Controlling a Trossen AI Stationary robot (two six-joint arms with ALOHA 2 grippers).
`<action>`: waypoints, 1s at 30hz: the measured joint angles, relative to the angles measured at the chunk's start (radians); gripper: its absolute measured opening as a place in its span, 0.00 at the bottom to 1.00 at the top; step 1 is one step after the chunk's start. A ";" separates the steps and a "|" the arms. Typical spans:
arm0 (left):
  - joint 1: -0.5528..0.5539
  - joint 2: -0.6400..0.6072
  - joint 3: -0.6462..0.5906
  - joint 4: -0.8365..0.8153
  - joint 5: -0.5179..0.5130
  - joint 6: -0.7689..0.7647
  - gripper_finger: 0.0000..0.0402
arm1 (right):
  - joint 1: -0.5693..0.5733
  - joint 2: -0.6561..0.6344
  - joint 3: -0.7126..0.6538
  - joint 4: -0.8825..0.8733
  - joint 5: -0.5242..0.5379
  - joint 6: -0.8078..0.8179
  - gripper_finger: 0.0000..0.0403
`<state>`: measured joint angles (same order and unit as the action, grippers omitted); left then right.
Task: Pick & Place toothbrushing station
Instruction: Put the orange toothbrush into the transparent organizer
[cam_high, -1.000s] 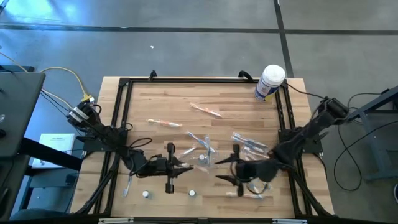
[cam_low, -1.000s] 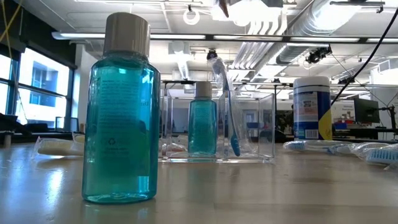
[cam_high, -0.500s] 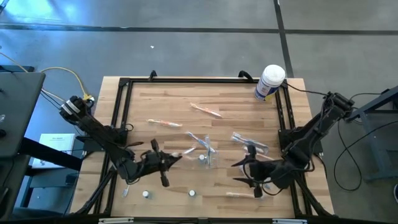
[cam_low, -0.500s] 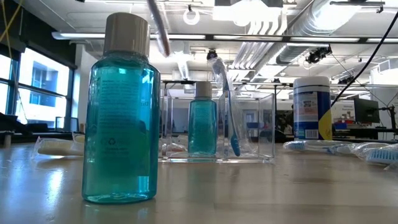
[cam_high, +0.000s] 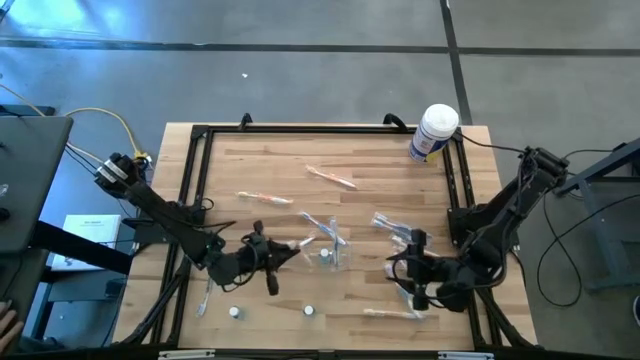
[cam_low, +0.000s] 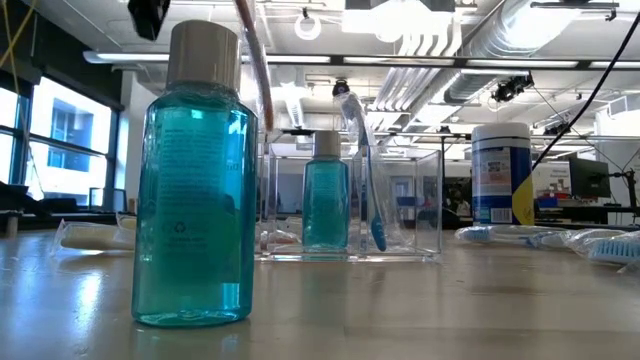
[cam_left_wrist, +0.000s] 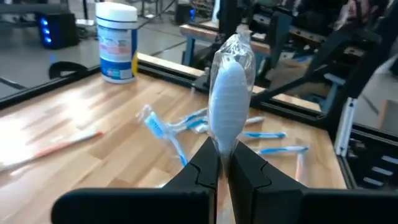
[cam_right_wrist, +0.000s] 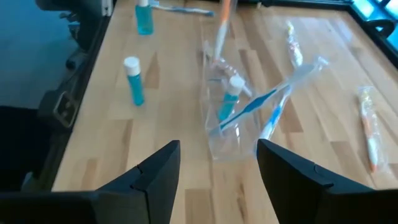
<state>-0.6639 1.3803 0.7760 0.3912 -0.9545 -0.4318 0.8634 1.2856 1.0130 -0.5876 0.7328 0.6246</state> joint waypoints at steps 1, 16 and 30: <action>0.004 -0.002 0.020 -0.052 0.000 -0.015 0.02 | 0.012 0.000 0.000 -0.007 0.002 0.008 0.51; 0.108 0.016 0.178 -0.565 0.081 -0.300 0.02 | 0.166 0.000 0.000 -0.090 0.233 0.109 0.51; 0.110 0.146 0.157 -0.501 0.106 -0.401 0.02 | 0.171 0.001 -0.001 -0.105 0.264 0.117 0.51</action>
<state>-0.5537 1.5267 0.9329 -0.1096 -0.8483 -0.8327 1.0348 1.2861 1.0122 -0.6922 0.9969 0.7414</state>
